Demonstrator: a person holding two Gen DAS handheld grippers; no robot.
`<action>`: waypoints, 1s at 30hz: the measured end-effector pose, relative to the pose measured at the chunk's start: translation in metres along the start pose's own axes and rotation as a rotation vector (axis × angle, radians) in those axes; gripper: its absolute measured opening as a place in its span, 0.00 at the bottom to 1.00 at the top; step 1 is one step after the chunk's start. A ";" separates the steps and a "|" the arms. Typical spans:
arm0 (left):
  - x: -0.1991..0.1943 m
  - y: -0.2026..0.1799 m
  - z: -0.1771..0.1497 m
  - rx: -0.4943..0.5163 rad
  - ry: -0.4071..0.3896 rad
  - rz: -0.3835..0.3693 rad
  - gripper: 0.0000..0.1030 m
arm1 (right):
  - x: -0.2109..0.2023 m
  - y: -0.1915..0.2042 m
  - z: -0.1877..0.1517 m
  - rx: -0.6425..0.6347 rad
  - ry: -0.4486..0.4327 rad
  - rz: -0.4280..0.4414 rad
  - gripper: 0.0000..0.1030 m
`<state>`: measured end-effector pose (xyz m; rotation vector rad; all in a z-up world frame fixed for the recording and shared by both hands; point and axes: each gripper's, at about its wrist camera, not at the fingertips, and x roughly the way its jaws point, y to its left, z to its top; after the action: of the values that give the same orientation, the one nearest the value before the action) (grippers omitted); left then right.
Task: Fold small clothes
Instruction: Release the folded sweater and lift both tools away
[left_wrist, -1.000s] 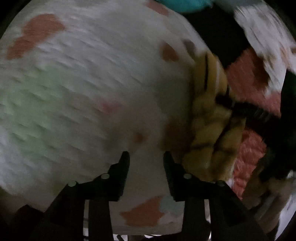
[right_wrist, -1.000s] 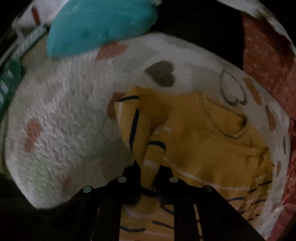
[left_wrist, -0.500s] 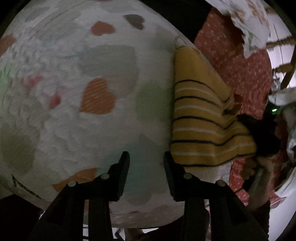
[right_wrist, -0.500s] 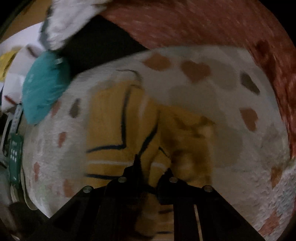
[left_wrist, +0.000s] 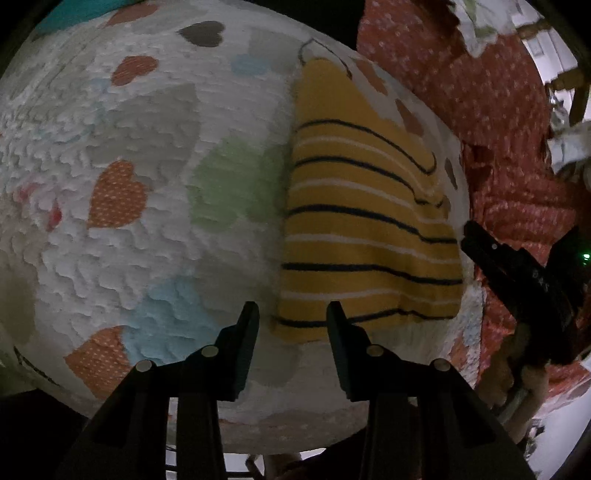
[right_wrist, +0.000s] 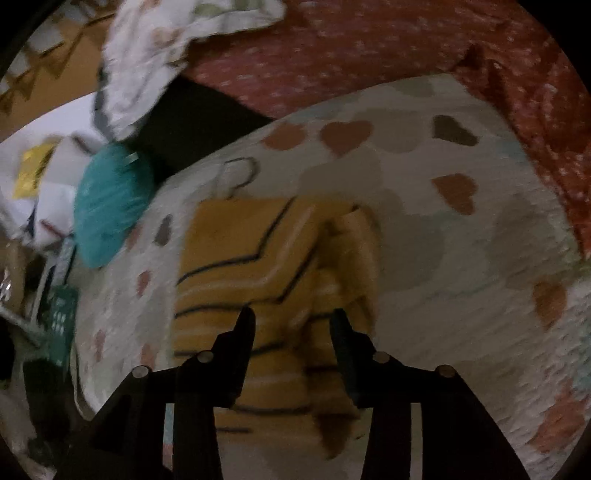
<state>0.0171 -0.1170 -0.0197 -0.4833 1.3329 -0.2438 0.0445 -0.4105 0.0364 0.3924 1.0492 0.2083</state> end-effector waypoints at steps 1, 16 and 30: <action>0.001 -0.004 -0.002 0.005 0.000 0.009 0.35 | 0.005 0.003 -0.005 -0.004 0.014 0.009 0.36; -0.007 -0.007 -0.003 0.049 -0.037 0.134 0.35 | 0.062 -0.079 -0.034 0.186 0.186 -0.103 0.70; -0.056 -0.039 -0.048 0.202 -0.225 0.334 0.36 | -0.006 -0.067 -0.067 0.179 0.041 -0.137 0.70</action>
<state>-0.0386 -0.1362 0.0397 -0.1092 1.1337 -0.0434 -0.0182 -0.4591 -0.0151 0.4773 1.1346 0.0000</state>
